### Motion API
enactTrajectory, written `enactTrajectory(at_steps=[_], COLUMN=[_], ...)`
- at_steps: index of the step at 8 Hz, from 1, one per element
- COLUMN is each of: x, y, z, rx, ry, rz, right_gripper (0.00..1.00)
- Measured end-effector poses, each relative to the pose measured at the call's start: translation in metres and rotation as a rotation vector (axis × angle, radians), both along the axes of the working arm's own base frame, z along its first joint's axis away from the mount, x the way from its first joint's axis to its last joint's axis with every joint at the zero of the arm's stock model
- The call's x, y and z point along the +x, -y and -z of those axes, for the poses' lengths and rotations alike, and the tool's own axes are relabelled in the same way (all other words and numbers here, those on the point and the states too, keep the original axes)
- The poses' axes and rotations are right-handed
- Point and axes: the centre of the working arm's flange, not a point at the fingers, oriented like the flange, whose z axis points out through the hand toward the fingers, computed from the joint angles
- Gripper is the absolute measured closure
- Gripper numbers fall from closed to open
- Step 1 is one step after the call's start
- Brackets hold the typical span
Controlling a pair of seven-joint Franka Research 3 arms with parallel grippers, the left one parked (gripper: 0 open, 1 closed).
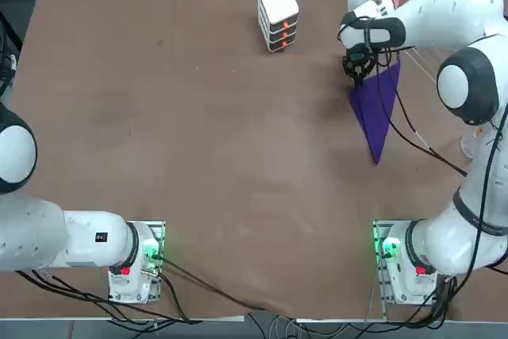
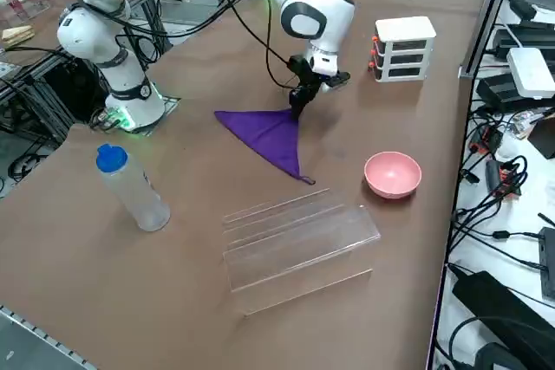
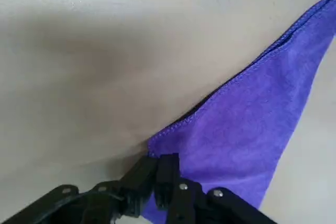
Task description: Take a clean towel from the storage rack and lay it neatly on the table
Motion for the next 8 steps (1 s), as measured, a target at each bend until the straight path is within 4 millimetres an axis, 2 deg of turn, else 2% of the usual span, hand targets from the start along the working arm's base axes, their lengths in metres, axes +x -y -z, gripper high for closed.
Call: enactTrajectory(at_steps=[2, 4, 6, 8], x=[0.000, -0.008, -0.024, -0.041], y=[0.002, 0.010, 0.035, 0.071], z=[0.000, -0.004, -0.029, -0.049], rx=[0.001, -0.013, -0.027, -0.007], ry=[-0.001, -0.090, -0.270, -0.362], rz=[0.001, -0.044, -0.102, -0.134], right_gripper=[0.94, 0.94, 0.94, 0.94])
